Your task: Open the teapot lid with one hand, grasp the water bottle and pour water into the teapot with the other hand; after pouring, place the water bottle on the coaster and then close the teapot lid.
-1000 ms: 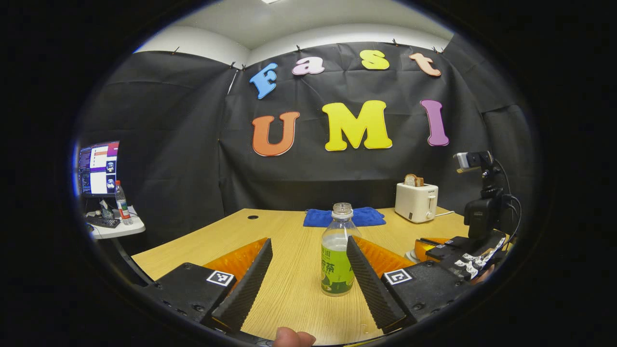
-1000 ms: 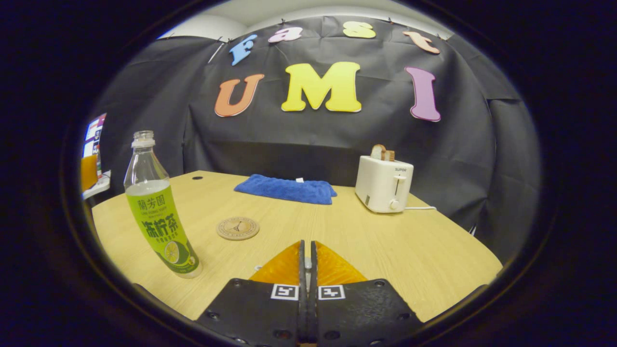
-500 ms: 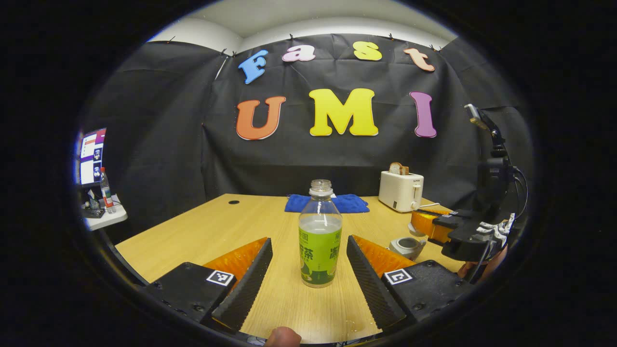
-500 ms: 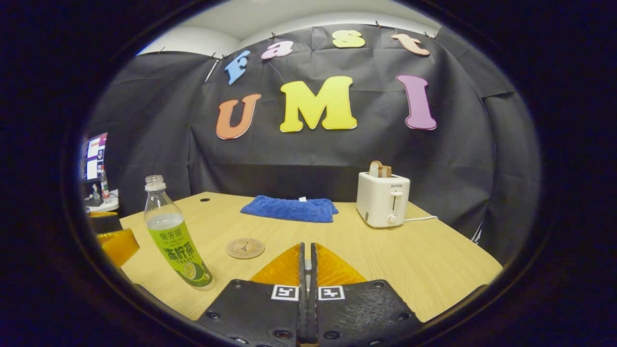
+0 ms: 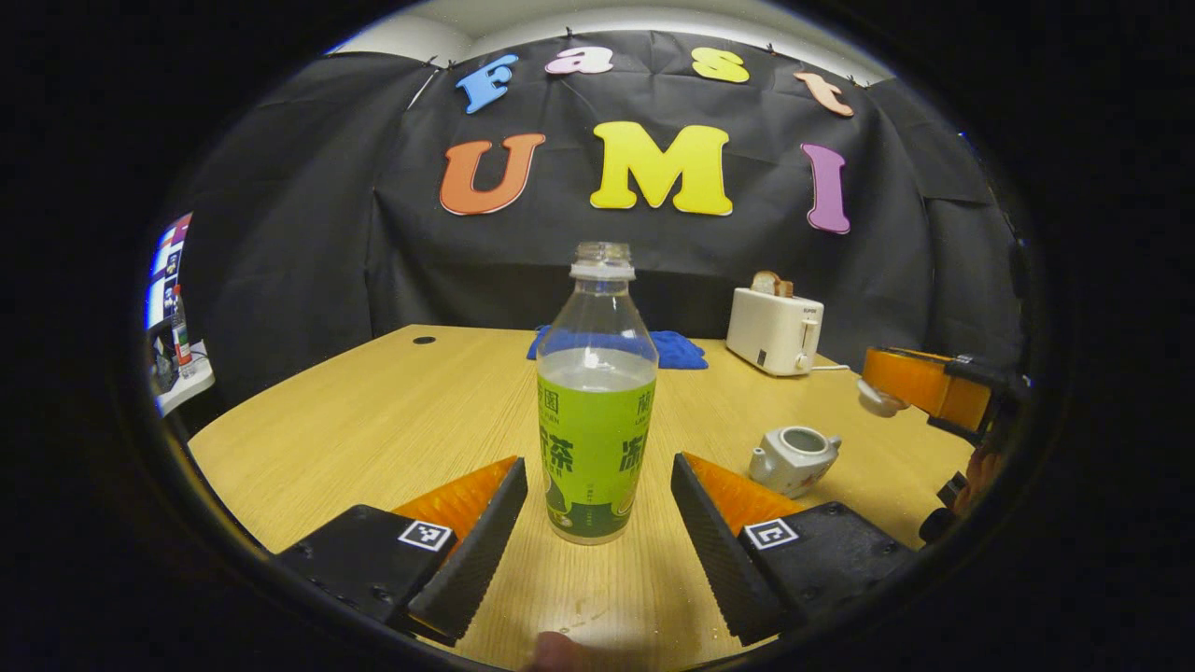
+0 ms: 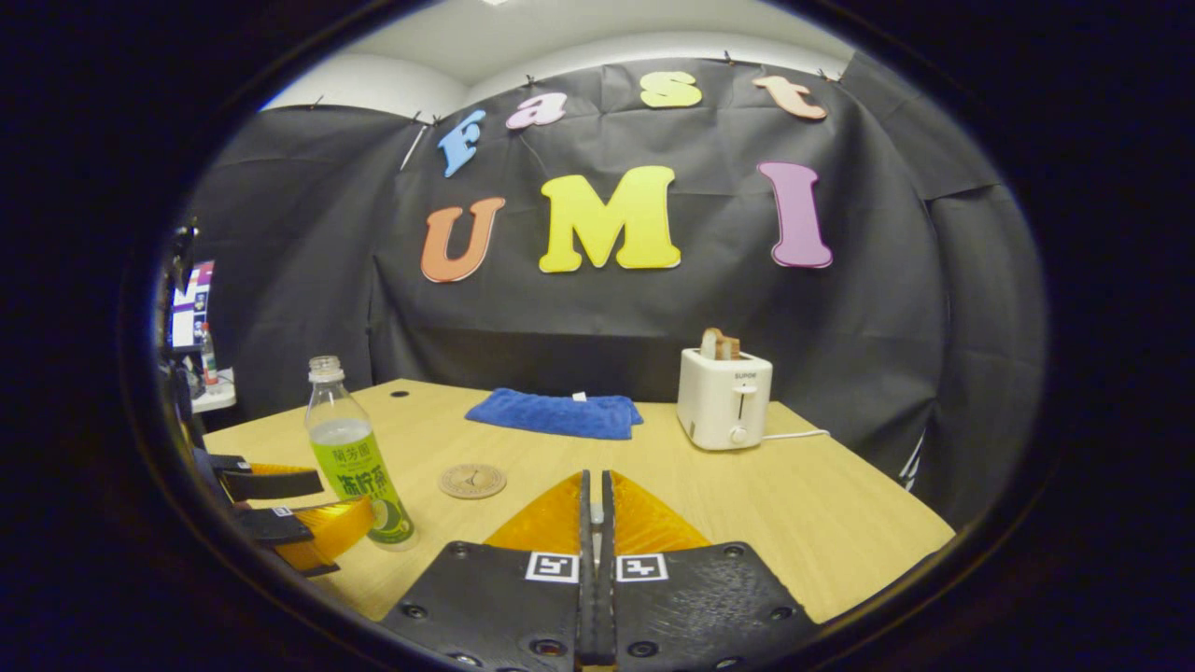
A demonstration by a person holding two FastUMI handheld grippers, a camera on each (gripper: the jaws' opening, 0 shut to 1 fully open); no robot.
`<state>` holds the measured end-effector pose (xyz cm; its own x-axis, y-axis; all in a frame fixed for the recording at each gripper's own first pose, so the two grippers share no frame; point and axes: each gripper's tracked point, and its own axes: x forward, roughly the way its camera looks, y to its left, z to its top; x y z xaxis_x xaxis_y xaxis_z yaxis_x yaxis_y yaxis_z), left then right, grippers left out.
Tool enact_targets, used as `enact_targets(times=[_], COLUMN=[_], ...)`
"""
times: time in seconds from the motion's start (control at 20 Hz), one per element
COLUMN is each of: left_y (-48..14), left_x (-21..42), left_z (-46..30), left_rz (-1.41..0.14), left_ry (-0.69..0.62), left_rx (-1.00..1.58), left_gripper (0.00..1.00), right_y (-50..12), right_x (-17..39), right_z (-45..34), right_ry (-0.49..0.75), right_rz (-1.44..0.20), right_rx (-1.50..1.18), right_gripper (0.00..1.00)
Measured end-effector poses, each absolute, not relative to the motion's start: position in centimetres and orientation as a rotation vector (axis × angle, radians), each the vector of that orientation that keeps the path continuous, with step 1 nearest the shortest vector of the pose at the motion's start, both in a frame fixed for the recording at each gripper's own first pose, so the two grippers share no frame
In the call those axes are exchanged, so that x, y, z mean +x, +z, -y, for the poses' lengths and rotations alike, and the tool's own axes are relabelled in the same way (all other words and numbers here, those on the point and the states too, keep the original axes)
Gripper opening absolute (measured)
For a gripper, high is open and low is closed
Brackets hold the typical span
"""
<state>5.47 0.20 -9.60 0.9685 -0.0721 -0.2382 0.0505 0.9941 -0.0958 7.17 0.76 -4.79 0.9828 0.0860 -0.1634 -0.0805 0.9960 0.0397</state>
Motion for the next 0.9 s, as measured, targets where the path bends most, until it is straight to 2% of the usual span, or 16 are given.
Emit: enact_targets(times=[0.55, 0.7, 0.9], left_y=[-11.0, -11.1, -10.9], left_x=[7.5, 7.8, 7.7], left_z=[-0.1, -0.2, -0.2], left_rz=[-0.290, -0.290, -0.316], left_ry=[-0.057, -0.051, -0.050], left_rx=[-0.096, -0.092, -0.063], left_gripper=[0.97, 0.83, 0.79], right_y=[-5.5, -5.6, -5.6], right_x=[6.9, 6.8, 6.5], right_z=[1.3, 1.7, 2.3], right_ry=[0.071, 0.072, 0.074], right_rz=[-0.187, -0.186, -0.181], right_rx=[0.052, 0.058, 0.065], right_gripper=[0.00, 0.00, 0.00])
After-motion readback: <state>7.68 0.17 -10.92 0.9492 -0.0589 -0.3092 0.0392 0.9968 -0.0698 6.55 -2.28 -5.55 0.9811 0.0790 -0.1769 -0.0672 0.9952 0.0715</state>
